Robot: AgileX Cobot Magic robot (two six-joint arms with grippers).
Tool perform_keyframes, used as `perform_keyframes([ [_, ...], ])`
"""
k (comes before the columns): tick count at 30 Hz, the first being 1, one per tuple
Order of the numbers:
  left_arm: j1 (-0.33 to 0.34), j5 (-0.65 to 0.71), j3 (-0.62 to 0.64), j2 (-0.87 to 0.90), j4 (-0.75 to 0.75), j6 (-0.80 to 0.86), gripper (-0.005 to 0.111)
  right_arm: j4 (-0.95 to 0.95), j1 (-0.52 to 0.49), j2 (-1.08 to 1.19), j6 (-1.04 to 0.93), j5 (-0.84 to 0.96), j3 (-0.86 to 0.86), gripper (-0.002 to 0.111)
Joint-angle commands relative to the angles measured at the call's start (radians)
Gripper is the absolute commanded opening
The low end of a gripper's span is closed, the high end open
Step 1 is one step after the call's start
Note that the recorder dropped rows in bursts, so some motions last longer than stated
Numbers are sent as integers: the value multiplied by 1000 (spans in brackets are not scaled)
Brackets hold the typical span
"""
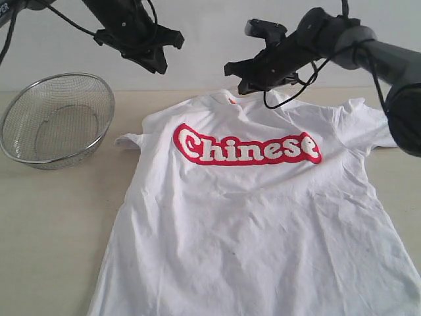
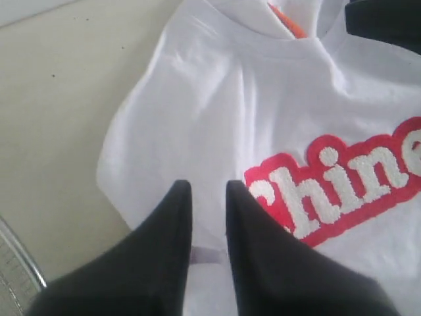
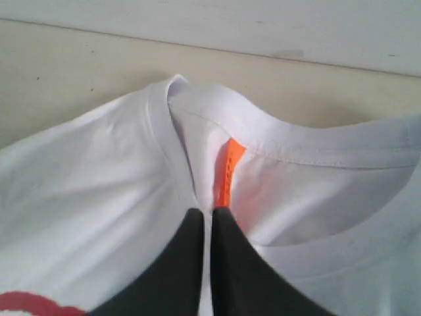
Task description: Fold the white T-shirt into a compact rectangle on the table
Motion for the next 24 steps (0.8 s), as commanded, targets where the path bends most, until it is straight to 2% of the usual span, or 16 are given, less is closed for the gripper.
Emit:
perform_keyframes([
  [1, 12, 0, 79, -63, -50, 49, 19, -9, -15, -99, -28, 160, 6, 0],
  [5, 18, 0, 255, -154, -58, 86, 19, -46, -15, -187, -26, 298, 84, 0],
  [8, 32, 0, 413, -275, -103, 98, 19, -91, -15, -307, -22, 326, 252, 0],
  [15, 33, -21, 675, -429, -242, 181, 19, -95, -13, -555, -34, 284, 599, 0],
  [20, 33, -138, 929, -559, -368, 260, 19, -100, -13, -785, -44, 193, 931, 0],
  [24, 33, -213, 1138, -681, -377, 284, 19, -100, -3, -953, -44, 163, 1201, 0],
])
